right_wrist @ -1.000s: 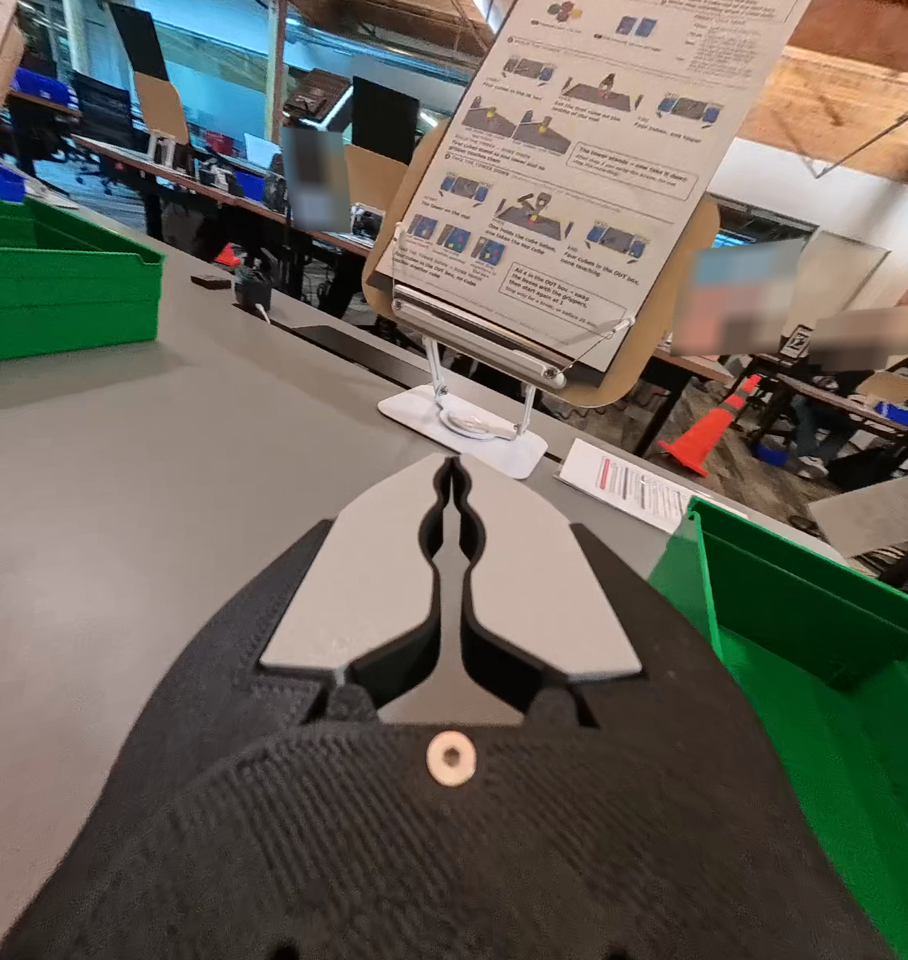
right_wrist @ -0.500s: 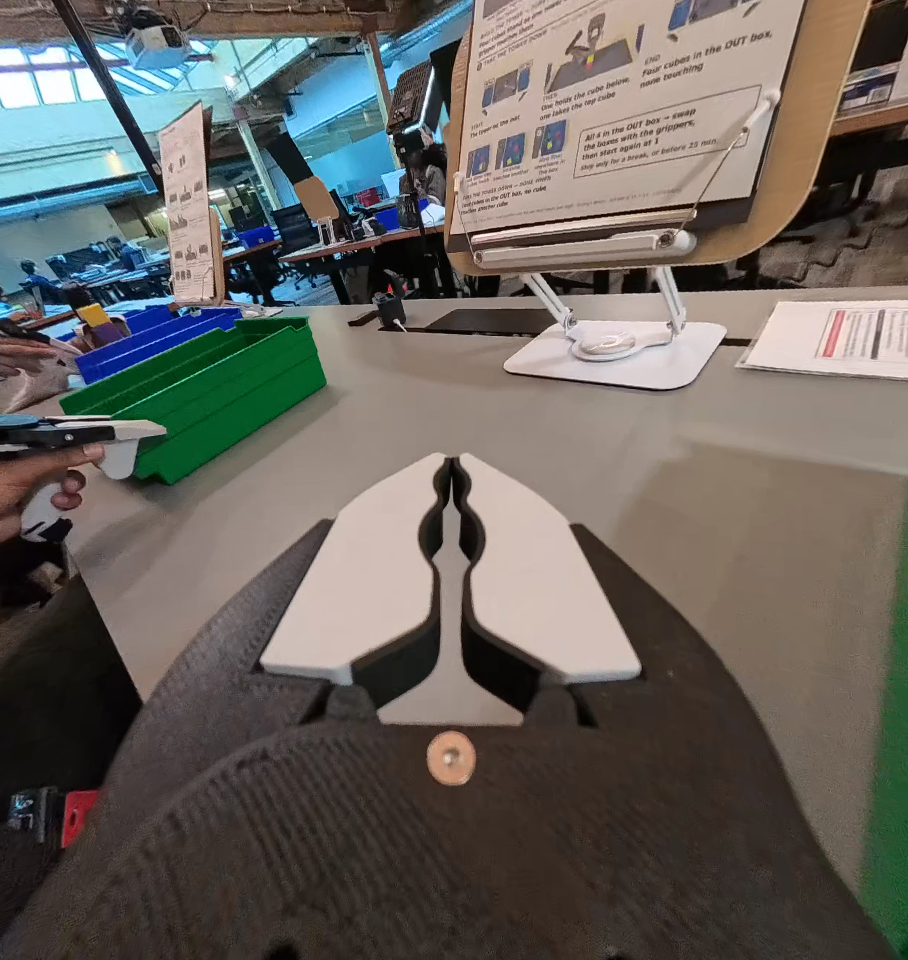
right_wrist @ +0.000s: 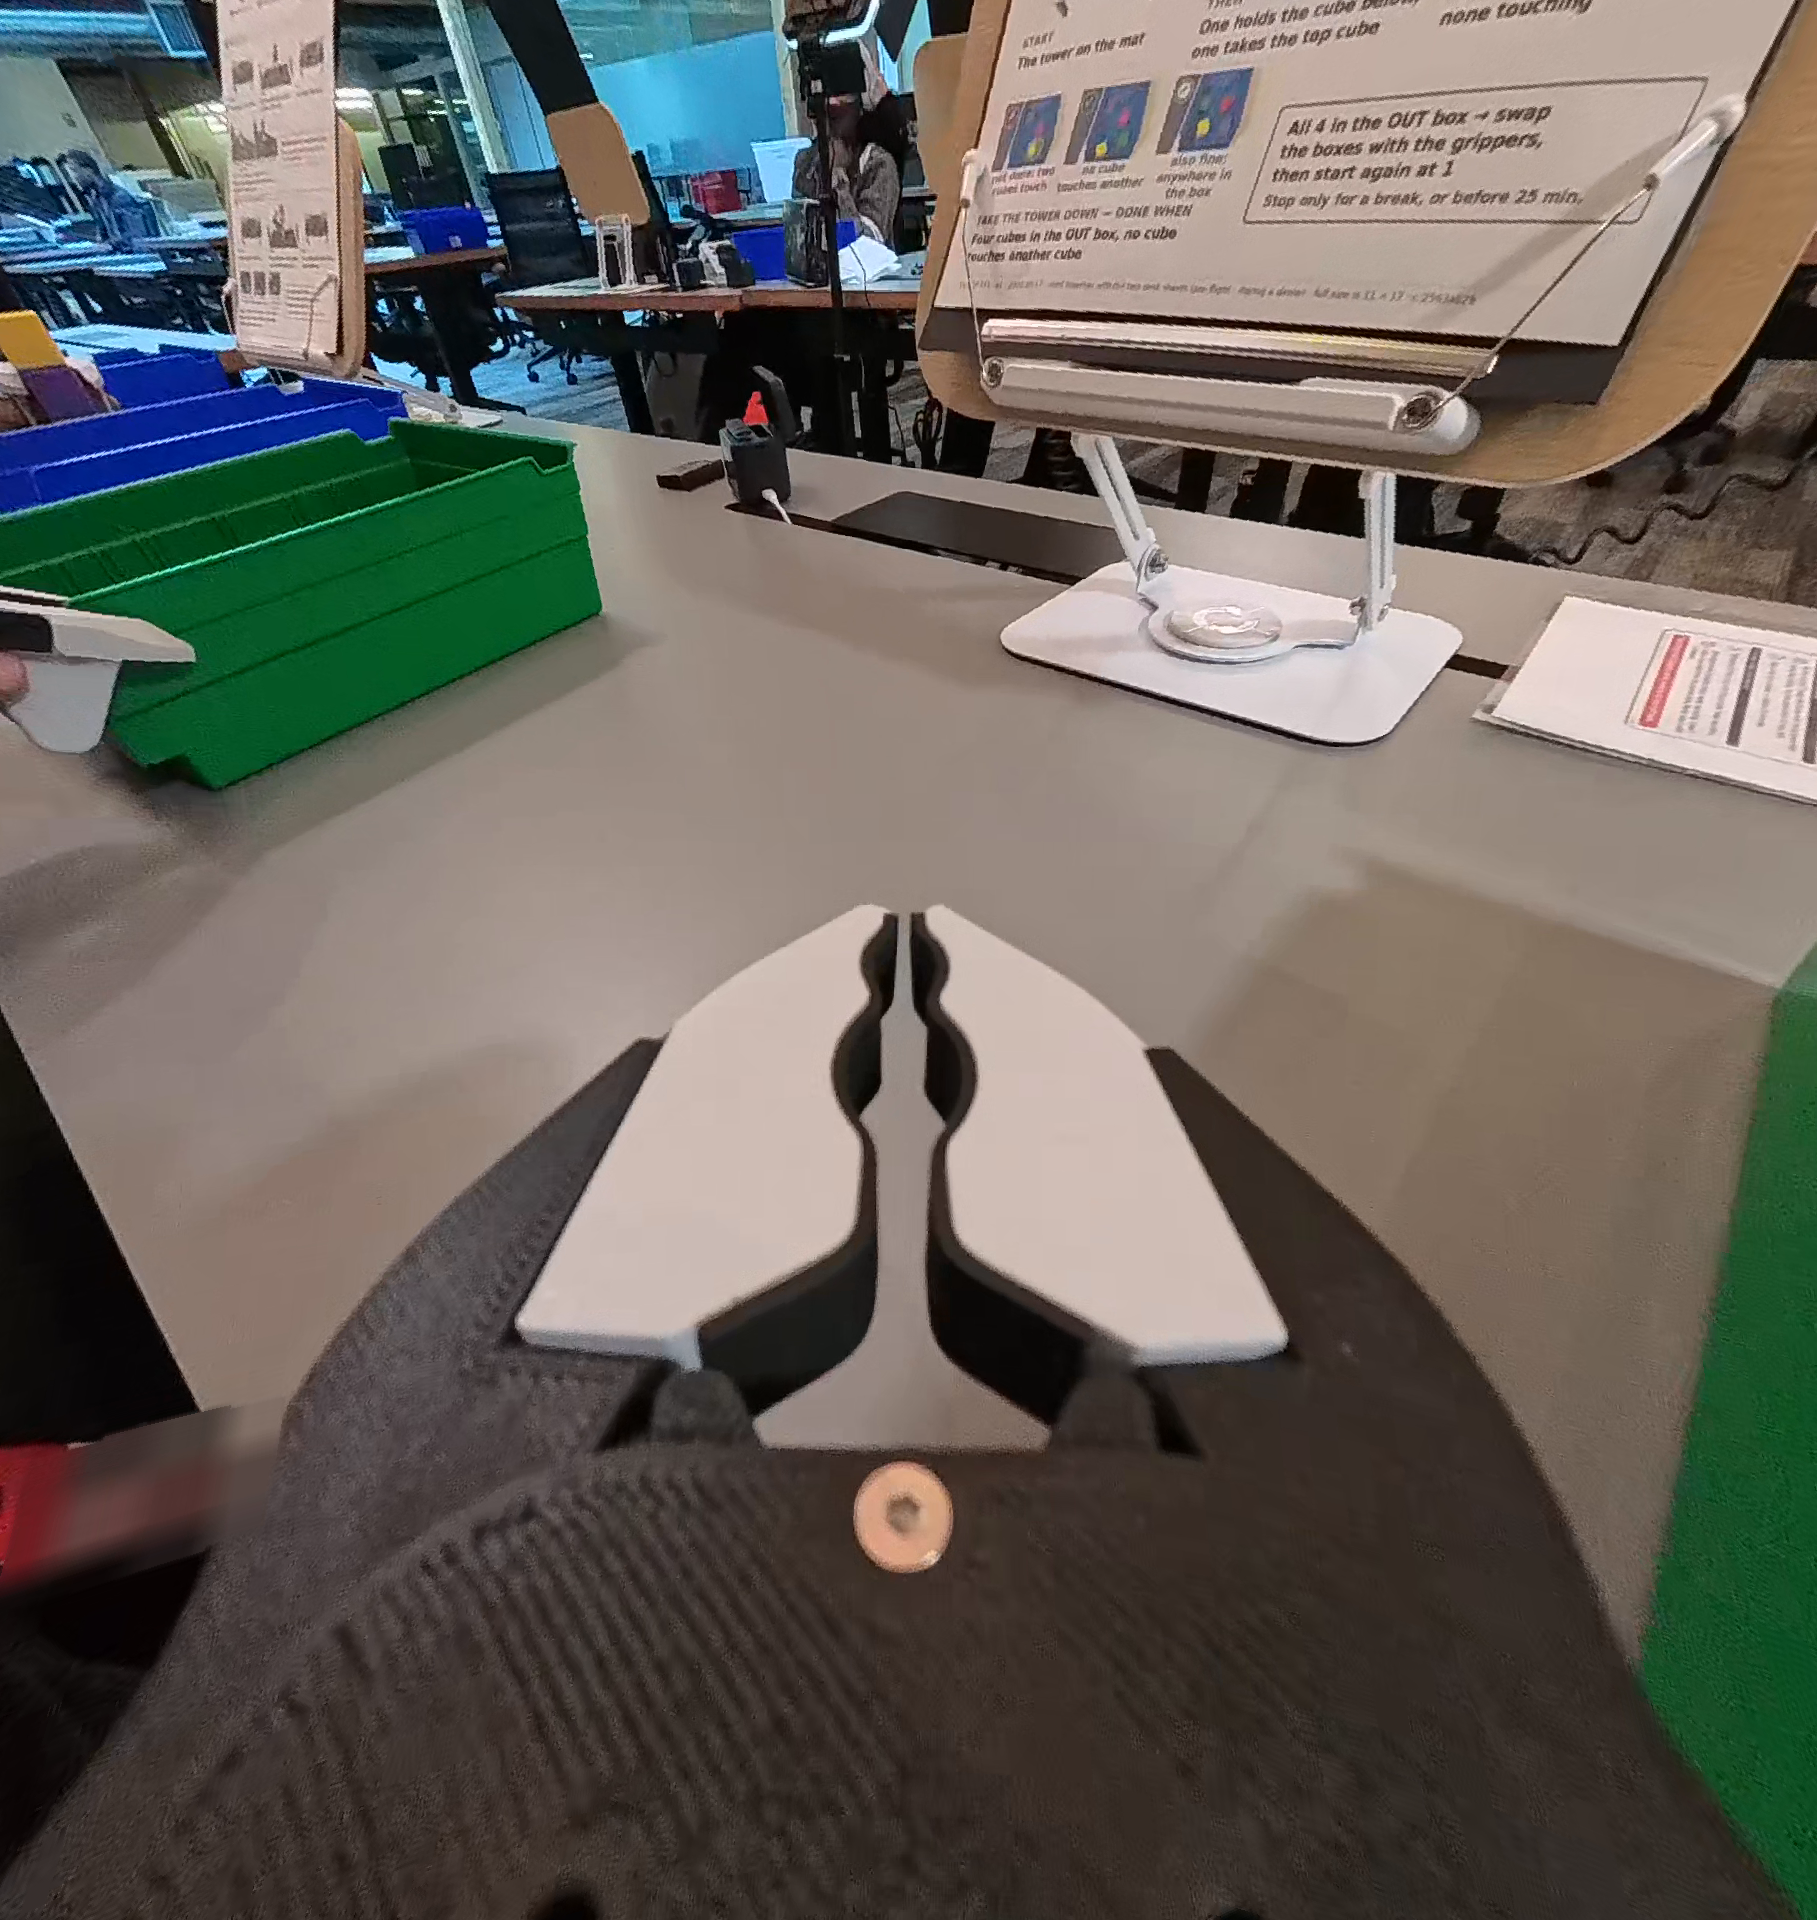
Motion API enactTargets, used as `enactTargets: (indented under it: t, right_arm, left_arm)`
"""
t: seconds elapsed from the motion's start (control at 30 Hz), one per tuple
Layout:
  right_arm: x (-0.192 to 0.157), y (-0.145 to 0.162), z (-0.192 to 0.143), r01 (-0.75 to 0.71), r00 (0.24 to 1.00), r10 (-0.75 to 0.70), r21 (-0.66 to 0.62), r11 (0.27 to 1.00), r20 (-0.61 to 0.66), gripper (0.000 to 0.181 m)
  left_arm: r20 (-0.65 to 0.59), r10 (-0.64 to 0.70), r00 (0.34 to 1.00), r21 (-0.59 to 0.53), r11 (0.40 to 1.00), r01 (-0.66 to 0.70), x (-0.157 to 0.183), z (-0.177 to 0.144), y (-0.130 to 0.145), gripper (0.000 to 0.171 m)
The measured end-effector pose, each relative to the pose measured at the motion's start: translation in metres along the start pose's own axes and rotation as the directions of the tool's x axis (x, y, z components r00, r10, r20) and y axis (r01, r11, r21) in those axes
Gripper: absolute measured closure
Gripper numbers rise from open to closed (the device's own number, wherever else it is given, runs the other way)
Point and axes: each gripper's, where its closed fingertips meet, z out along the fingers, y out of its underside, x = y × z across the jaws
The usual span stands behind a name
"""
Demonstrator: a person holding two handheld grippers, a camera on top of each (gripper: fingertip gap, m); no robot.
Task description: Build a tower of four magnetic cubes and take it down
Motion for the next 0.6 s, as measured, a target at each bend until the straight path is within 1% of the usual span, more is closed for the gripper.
enactTargets:
  t: [0.2,0.6]
  right_arm:
    - [0.0021,0.0021,0.001,-0.023,1.0,0.023,-0.006,1.0,0.002,0.178]
    - [0.0018,0.0045,0.0023,-0.007,1.0,0.007,-0.017,1.0,0.002,0.178]
  left_arm:
    - [-0.011,-0.005,1.0,0.009,1.0,0.005,-0.0011,-0.001,-0.001,0.14]
    - [-0.008,0.0,1.0,-0.001,1.0,0.0,-0.0011,0.0006,0.0015,0.14]
